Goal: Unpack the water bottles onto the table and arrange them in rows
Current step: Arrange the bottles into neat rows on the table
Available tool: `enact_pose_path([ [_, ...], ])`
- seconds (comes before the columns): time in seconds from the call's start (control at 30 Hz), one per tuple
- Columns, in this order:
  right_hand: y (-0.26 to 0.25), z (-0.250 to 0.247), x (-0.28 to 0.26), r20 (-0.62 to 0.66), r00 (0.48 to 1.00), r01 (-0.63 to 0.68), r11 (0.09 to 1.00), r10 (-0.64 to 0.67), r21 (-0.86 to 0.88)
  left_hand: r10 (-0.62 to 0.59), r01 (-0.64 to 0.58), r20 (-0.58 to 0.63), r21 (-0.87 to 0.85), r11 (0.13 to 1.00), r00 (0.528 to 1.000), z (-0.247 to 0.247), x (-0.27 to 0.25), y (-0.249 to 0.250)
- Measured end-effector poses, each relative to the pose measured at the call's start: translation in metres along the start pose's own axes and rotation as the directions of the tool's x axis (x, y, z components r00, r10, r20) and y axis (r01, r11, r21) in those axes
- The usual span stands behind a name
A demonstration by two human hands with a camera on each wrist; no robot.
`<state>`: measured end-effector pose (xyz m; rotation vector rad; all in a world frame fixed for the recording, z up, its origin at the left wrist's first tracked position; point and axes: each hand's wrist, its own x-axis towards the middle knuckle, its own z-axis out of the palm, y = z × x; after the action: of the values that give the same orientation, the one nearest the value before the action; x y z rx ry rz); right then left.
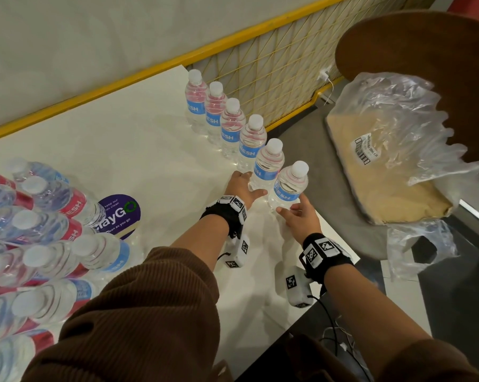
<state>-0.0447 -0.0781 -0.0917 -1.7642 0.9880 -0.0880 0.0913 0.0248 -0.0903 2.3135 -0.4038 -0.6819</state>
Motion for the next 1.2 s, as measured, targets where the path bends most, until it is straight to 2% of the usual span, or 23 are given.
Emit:
enact_pose_path([
  [0.27, -0.002, 0.008, 0.000, -0.073, 0.997, -0.010, 0.999, 0.007, -0.036, 0.010, -0.010, -0.002, 0.037, 0.999, 1.000, -0.003, 0.001, 0.003],
  [0.77, -0.002, 0.009, 0.000, -0.050, 0.999, -0.014, 0.997, 0.010, -0.075, -0.001, 0.002, -0.017, 0.056, 0.998, 1.000, -0.006, -0.011, -0.002],
  [0.93, 0.002, 0.004, -0.002, -0.049, 0.999, 0.013, 1.000, -0.014, -0.026, -0.010, 0.007, 0.044, 0.082, 0.997, 0.999, -0.023, -0.042, -0.006],
  [1.07, 0.018, 0.000, -0.012, -0.078, 0.993, -0.081, 0.996, 0.084, 0.043, 0.035, -0.043, 0.114, 0.069, 0.997, 0.993, -0.049, -0.087, -0.014],
  [1.13, 0.025, 0.004, -0.023, -0.078, 0.995, -0.066, 0.998, 0.065, -0.007, 0.047, -0.056, 0.104, 0.076, 0.996, 0.993, -0.065, -0.109, -0.019],
  [1.2, 0.024, 0.014, -0.038, -0.024, 0.999, -0.032, 0.997, 0.031, -0.069, 0.052, -0.058, 0.074, 0.079, 0.995, 0.996, -0.084, -0.133, -0.025],
])
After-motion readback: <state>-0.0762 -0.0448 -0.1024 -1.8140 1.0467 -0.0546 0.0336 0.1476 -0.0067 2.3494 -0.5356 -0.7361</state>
